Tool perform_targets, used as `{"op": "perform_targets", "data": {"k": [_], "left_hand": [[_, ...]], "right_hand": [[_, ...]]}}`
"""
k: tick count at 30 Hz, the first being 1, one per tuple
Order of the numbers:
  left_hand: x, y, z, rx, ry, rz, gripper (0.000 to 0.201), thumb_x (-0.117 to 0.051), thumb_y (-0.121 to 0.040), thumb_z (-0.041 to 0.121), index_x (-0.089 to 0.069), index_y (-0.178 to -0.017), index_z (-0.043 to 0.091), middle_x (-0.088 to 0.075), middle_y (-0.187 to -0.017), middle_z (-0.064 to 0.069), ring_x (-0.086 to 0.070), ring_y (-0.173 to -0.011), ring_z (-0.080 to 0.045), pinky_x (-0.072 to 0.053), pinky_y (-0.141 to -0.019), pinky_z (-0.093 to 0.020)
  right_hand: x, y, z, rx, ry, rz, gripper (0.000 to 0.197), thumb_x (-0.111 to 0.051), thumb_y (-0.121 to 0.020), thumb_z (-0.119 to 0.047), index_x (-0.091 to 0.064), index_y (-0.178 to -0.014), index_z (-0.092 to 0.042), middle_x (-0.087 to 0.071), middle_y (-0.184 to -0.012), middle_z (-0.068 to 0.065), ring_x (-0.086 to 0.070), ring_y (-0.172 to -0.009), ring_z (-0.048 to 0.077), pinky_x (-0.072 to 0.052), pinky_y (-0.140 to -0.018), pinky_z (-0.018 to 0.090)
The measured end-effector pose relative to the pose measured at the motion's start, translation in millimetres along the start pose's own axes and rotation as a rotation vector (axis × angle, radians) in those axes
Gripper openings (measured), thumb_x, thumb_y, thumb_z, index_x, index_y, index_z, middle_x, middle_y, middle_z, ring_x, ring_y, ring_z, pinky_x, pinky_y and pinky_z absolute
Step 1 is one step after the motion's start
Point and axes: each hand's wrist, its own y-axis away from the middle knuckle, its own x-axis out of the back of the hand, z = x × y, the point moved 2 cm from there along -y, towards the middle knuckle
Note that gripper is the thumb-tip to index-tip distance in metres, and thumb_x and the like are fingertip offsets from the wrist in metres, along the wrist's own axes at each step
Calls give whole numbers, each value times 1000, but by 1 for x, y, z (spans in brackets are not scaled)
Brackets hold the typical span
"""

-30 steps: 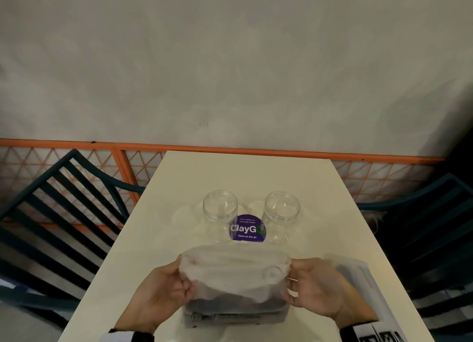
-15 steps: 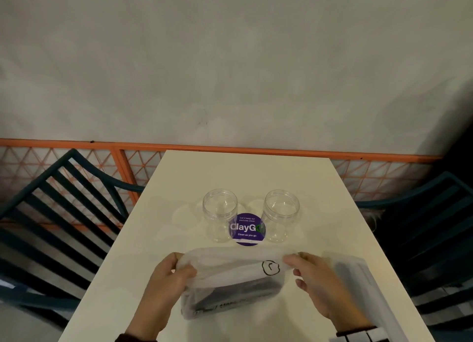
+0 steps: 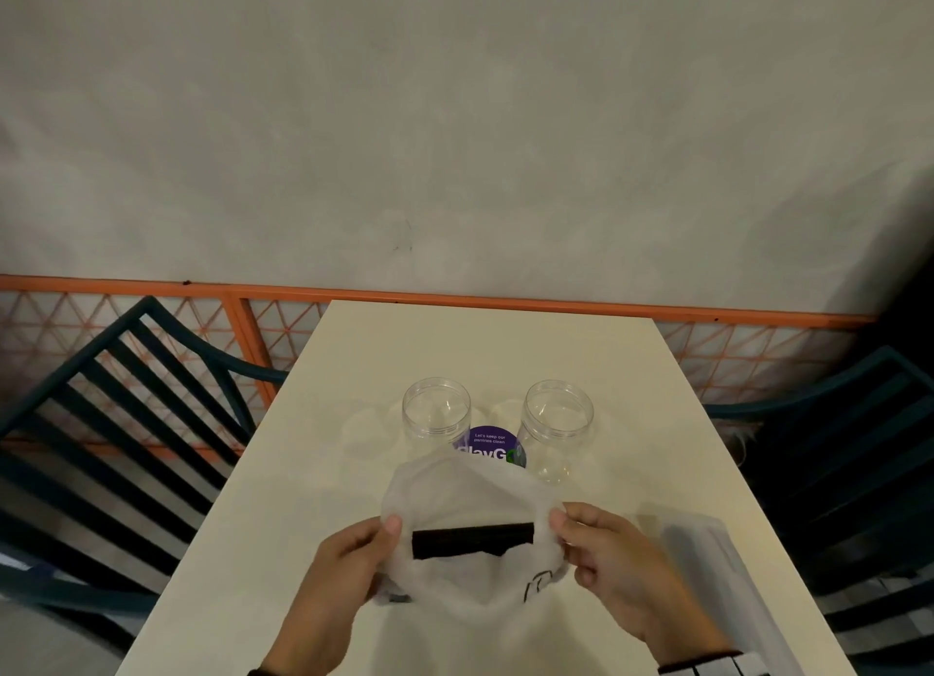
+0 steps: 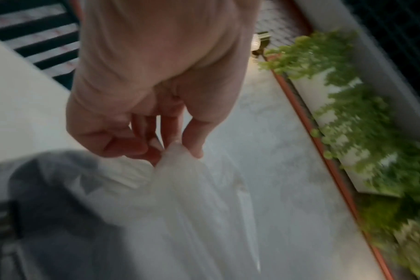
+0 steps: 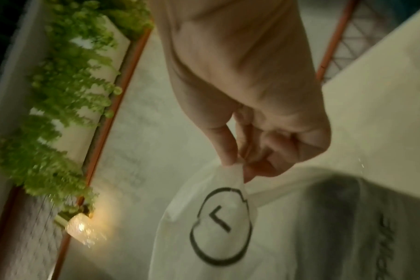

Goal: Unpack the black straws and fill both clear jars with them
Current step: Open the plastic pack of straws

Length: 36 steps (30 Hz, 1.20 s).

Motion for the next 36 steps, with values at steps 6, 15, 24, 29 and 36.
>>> {"op": "perform_targets", "data": {"k": [6, 15, 24, 29, 36], "left_hand": [[1, -5, -10, 257, 348, -78, 24, -47, -88, 12, -66, -90, -1, -66, -73, -9, -50, -72, -21, -44, -58, -30], [5, -9, -13, 209, 368, -61, 22, -44, -86, 11, -59, -71, 5, -57, -84, -12, -49, -74, -20, -42, -70, -32], [8, -12, -15, -33, -80, 35, 13, -68, -79, 10, -65, -89, 3, -69, -88, -12, -63, -82, -24, -50, -63, -26], [9, -11, -12, -113, -270, 232, 15, -56, -77, 2, -51, -82, 15, -54, -77, -11, -50, -73, -25, -39, -64, -34], [12, -13, -18, -166, -344, 183, 10, -67, -80, 21, -67, -75, 13, -69, -79, -7, -64, -79, -25, -53, -73, -38]], "right_hand": [[9, -1, 1, -311, -420, -77, 12, -51, -81, -5, -61, -89, -5, -46, -46, 2, -37, -36, 9, -28, -38, 21], [24, -4, 16, -278, -314, 11, 15, -46, -88, -10, -59, -81, -6, -46, -59, 7, -37, -43, 14, -30, -35, 20], [17, 6, 2, 165, 531, 202, 10, -56, -89, -14, -54, -98, -16, -60, -95, 5, -51, -76, 12, -38, -62, 19], [22, 3, 0, 306, 638, 326, 16, -62, -86, -15, -64, -71, -23, -65, -72, 2, -58, -64, 17, -52, -70, 36], [4, 5, 8, 77, 283, 42, 18, -55, -90, -13, -67, -76, -11, -62, -64, -4, -51, -61, 10, -36, -57, 19]]}}
